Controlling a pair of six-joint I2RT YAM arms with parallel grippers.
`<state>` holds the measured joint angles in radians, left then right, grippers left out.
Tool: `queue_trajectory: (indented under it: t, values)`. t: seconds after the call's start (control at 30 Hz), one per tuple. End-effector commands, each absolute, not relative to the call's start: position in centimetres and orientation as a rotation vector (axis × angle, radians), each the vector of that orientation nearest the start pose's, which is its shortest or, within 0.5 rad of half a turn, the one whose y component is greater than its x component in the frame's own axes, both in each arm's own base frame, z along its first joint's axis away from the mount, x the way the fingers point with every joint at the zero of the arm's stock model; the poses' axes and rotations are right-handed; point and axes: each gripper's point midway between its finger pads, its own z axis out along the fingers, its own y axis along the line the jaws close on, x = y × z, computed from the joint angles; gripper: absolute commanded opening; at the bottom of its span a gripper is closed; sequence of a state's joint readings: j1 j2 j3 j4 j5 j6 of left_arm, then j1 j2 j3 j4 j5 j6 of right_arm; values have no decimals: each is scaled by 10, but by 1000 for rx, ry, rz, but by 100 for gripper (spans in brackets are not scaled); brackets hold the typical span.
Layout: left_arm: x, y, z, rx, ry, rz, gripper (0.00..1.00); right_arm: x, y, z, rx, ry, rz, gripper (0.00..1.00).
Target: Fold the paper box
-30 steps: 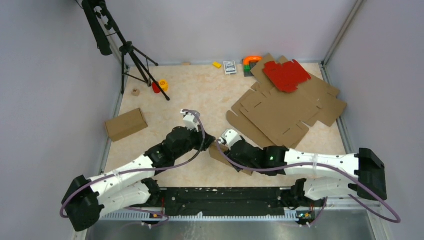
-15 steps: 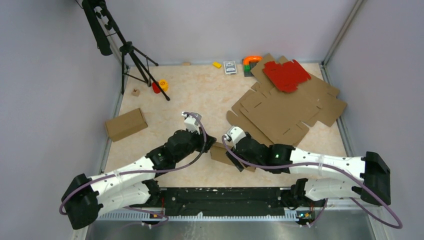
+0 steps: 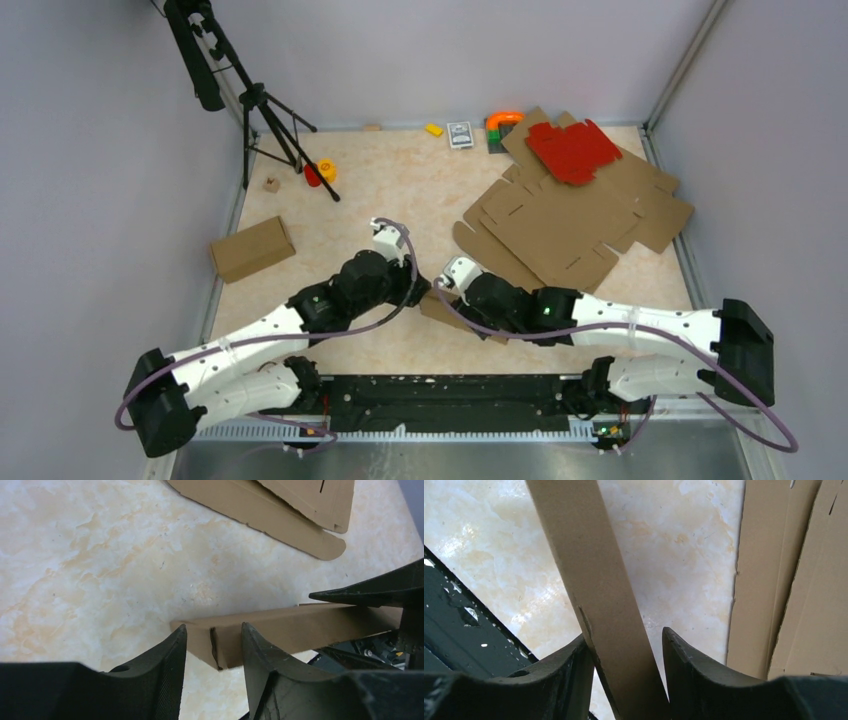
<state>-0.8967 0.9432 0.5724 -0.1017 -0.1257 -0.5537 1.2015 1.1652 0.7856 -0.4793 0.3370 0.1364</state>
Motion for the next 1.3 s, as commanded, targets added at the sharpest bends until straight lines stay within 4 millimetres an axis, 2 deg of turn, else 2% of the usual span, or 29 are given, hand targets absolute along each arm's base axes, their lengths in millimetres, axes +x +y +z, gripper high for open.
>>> queue_trajectory:
  t: [0.0, 0.17, 0.27, 0.33, 0.5, 0.57, 0.63, 0.77, 0.9, 1.1, 1.27]
  values:
    - [191, -237, 160, 390, 2213, -654, 50, 166, 255, 112, -1046, 2086, 204, 38]
    - [211, -220, 191, 404, 2192, -584, 59, 161, 259, 111, -1081, 2079, 241, 27]
    - [221, -221, 206, 455, 2149, -691, 63, 157, 262, 109, -1109, 2087, 269, 27]
    - [221, -230, 214, 621, 2063, -770, 65, 154, 264, 109, -1124, 2087, 287, 27]
    - [227, -238, 215, 1033, 1822, -672, 70, 149, 269, 110, -1151, 2073, 338, 26]
    - [211, -247, 210, 1258, 1693, -719, 70, 148, 272, 113, -1154, 2064, 361, 25]
    - [201, -253, 212, 1394, 1593, -760, 69, 146, 275, 116, -1159, 2054, 389, 24]
    - [197, -254, 221, 1430, 1532, -852, 70, 142, 282, 121, -1177, 2040, 435, 24]
    - [175, -262, 221, 1530, 1393, -984, 72, 135, 289, 124, -1211, 2025, 492, 23]
    - [164, -262, 204, 1587, 1411, -1035, 69, 130, 299, 138, -1222, 1981, 575, 23]
    - [148, -265, 195, 1653, 1424, -1092, 69, 129, 298, 146, -1226, 1963, 583, 22]
